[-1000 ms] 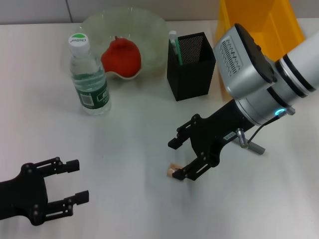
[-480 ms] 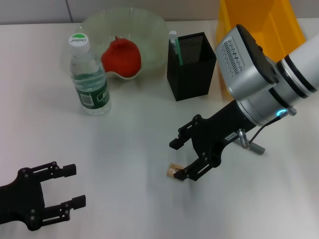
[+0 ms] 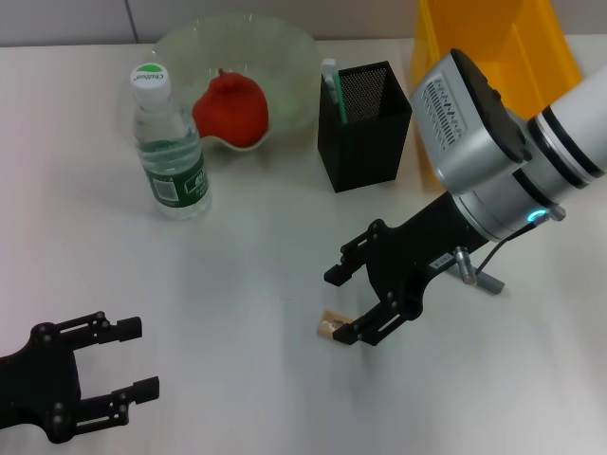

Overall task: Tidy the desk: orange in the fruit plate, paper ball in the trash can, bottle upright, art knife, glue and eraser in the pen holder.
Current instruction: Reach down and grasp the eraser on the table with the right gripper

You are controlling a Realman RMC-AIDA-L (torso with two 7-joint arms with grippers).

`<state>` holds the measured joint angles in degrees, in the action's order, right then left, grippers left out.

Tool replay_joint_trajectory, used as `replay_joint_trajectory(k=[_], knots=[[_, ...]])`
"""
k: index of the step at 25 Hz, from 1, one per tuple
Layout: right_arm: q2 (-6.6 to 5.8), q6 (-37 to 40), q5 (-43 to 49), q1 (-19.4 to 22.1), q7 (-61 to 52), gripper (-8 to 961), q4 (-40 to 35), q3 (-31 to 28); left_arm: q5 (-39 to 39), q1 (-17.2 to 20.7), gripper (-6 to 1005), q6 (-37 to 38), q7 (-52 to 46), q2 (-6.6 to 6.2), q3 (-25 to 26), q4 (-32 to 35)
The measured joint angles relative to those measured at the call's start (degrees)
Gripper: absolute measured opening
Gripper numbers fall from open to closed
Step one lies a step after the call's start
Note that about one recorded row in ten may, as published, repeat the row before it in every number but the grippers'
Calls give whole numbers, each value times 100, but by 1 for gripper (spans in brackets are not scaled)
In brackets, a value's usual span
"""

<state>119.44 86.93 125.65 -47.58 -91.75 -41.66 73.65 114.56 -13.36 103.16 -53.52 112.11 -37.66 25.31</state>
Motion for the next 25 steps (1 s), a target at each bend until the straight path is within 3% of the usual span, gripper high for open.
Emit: replay_joint_trajectory(k=[8,25], knots=[[-5,-32,29,3,15,749,0,92,16,0,722,8,1,-5,1,0],[35,-801,-315,40,96,734,153,1097,23,-10,723,4,-32,1,39,0]])
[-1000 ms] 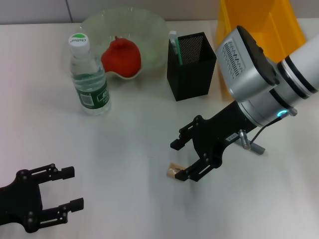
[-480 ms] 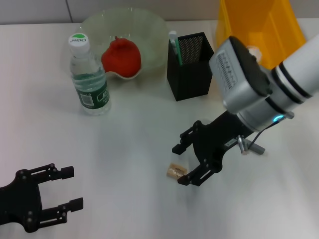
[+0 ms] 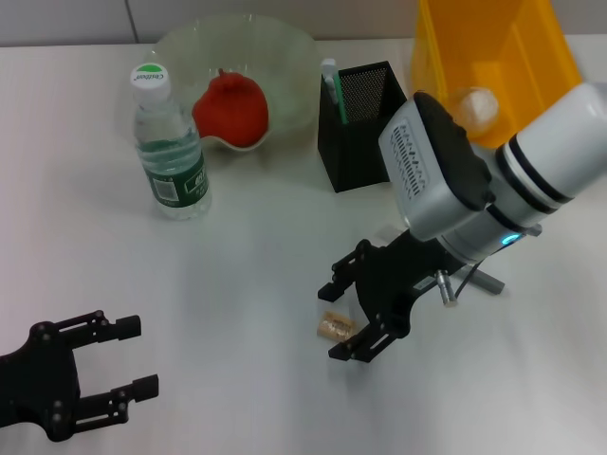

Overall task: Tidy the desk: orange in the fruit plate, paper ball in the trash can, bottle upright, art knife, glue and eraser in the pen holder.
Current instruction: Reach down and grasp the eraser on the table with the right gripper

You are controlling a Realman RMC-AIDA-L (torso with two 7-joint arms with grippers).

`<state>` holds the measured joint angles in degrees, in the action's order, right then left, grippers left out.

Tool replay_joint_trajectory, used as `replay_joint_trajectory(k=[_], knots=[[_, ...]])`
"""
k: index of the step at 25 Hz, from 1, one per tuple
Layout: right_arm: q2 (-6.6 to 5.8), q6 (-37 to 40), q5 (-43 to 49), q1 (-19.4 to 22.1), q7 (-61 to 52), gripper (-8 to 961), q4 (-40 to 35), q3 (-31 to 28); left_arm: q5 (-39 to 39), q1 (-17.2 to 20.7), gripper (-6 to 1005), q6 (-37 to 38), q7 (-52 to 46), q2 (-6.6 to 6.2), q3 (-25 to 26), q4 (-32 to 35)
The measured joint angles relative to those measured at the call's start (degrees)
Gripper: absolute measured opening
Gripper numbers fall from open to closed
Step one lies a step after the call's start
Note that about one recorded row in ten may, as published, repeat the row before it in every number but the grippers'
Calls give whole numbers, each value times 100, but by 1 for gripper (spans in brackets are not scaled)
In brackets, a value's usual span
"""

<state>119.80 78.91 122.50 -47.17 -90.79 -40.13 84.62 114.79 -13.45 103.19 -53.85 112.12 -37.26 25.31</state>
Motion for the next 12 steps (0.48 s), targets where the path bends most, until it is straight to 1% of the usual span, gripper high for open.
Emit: replay_joint_trajectory(k=[8,12], knots=[[0,-145,-34,-8,1,727,39,86,0,-34,723,-1,-20,-5,0,0],[0,-189,-34,-6,1,645,54,89,-8,-40,722,-3,-21,-6,0,0]])
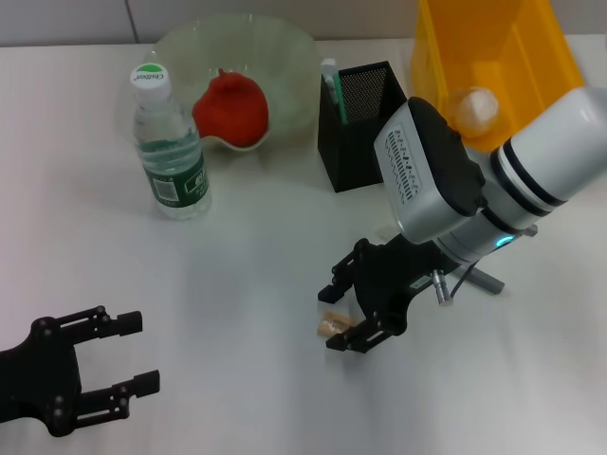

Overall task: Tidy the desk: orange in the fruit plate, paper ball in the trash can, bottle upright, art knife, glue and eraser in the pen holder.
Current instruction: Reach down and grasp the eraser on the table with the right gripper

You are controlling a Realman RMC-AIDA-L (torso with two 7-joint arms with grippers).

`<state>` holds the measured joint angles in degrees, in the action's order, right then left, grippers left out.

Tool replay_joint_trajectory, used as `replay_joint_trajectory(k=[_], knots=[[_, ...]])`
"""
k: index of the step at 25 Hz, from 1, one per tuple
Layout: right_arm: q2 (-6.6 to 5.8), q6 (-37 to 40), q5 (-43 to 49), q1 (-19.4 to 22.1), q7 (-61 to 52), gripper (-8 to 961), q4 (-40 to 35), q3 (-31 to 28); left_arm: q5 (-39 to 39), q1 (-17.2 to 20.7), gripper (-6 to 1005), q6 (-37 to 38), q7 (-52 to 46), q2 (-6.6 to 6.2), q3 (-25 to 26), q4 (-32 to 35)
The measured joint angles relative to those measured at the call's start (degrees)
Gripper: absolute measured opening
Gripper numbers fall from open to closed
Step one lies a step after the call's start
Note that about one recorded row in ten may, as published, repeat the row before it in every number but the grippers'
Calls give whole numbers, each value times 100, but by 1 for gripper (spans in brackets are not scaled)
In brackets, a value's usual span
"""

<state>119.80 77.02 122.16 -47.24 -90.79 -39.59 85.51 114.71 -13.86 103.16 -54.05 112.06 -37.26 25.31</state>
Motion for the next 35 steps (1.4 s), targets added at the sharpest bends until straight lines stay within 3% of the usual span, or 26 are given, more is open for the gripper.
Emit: replay_joint_trajectory(k=[6,28,35], knots=[[0,-86,0,3,0,553,11,105,-10,-5,722,-20,0,8,0,0],[0,-135,0,-22,-1,543,22,151,-10,-3,722,-7,-22,18,35,0],[0,-171,1,7,-1,480,8,291,-18,-3,722,-6,-26,8,35,-4]])
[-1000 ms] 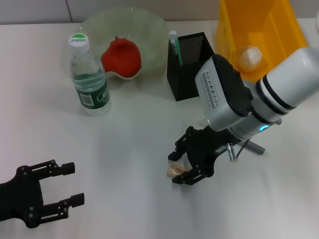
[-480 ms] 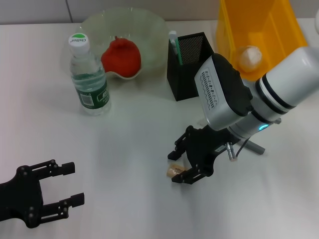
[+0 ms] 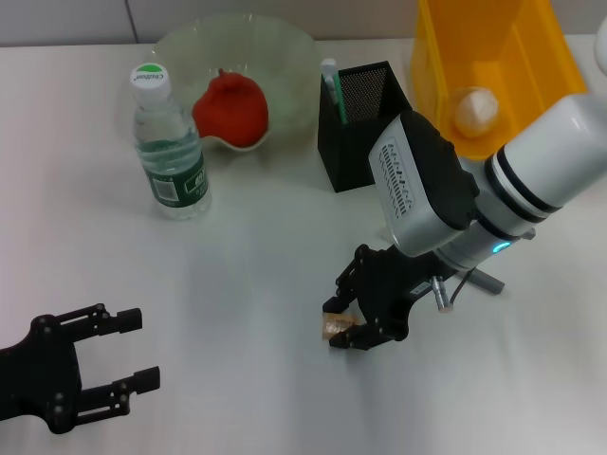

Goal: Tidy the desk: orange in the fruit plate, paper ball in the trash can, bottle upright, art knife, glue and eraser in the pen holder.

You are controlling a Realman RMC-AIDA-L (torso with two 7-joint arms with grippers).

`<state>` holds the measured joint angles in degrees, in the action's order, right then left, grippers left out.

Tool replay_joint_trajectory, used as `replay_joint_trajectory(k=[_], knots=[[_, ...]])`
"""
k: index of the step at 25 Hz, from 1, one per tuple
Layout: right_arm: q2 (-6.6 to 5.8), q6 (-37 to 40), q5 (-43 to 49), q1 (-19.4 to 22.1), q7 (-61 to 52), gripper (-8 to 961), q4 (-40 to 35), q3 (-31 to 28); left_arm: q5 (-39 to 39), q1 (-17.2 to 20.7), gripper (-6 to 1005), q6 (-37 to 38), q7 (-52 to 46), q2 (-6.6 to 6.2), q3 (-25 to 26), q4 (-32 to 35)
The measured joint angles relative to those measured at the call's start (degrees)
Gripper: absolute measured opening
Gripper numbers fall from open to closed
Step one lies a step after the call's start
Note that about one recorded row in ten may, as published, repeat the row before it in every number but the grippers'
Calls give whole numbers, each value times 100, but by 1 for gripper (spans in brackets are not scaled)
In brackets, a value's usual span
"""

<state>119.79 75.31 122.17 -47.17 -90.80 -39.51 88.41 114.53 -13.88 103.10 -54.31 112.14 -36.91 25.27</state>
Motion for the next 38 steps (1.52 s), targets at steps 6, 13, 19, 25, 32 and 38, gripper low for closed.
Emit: replay_joint_trajectory(k=[6,13,19,25,32,38], knots=[[0,0,0,4,0,429,-8,6,3,0,722,0,0,-6,0,-3],[0,1,0,14,-1,406,-11,9,7,0,723,0,-1,-8,5,-7],[-31,140,-368,86,-5,261,-101,-78,6,25,723,8,0,-8,8,-14],[-50,525,-763,389,310,276,-328,-882,-8,22,723,16,0,12,8,-22],[-53,970,-1875,870,1566,294,12,-1715,-20,-15,723,18,0,35,17,-19],[-53,1071,-3097,1066,2967,310,1100,-1979,-28,-37,723,22,8,43,86,-30]])
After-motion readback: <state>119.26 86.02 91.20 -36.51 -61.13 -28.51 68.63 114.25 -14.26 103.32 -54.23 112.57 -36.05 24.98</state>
